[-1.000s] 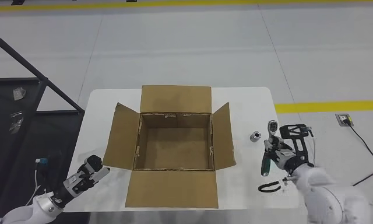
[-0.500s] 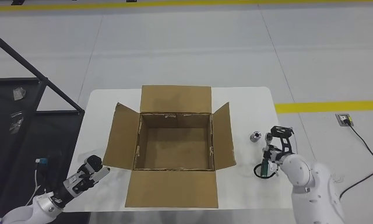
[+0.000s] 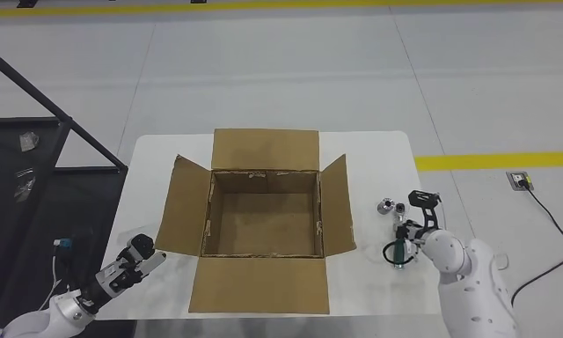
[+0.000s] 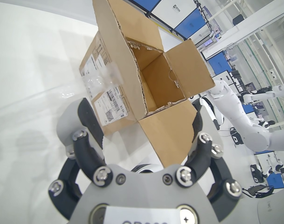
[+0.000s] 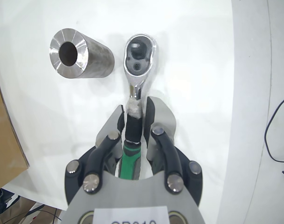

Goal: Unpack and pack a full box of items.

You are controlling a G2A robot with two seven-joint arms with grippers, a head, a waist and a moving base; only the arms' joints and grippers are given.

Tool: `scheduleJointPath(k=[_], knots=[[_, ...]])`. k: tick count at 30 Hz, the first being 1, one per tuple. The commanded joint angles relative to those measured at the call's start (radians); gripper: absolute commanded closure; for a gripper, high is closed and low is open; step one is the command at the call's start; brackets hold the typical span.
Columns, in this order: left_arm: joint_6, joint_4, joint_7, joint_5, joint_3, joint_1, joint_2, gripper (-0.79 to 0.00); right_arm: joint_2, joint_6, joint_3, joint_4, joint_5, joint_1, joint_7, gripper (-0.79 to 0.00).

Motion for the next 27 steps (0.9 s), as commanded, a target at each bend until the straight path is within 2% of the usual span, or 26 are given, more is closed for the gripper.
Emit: scheduleJointPath(k=[1,4,6,10,13,16,19,23,27], knots=[[0.0,0.0,0.0,0.0,0.0,0.0,0.0,-0.785,0.003,0.001,0.003,-0.009,0.003,-0.002,0.0,-0.345],[0.0,0.0,0.0,0.0,0.0,0.0,0.0,-0.785,0.008,0.007,0.011,-0.056,0.013,-0.017,-0.005,-0.369],[0.0,0.0,0.0,0.0,0.0,0.0,0.0,-0.785,0.011,-0.004,0.027,-0.141,0.052,-0.044,-0.023,-0.372],[0.0,0.0,0.0,0.0,0.0,0.0,0.0,-0.785,0.015,-0.07,0.061,-0.431,0.19,-0.151,-0.024,-0.388],[0.0,0.0,0.0,0.0,0.0,0.0,0.0,-0.785,0.018,-0.132,0.058,-0.642,0.308,-0.216,0.03,-0.785],[0.0,0.0,0.0,0.0,0.0,0.0,0.0,-0.785,0.023,-0.189,0.022,-0.756,0.431,-0.232,0.12,-0.785],[0.014,0.002,0.015,-0.005,0.0,-0.001,-0.001,-0.785,0.031,-0.207,-0.027,-0.783,0.499,-0.193,0.231,-0.785],[0.048,0.008,0.086,-0.053,-0.002,0.005,-0.007,-0.785,0.039,-0.196,-0.108,-0.739,0.578,-0.113,0.345,-0.785],[0.051,0.02,0.115,-0.118,-0.017,0.014,-0.01,-0.785,0.046,-0.146,-0.17,-0.646,0.586,-0.02,0.42,-0.785]])
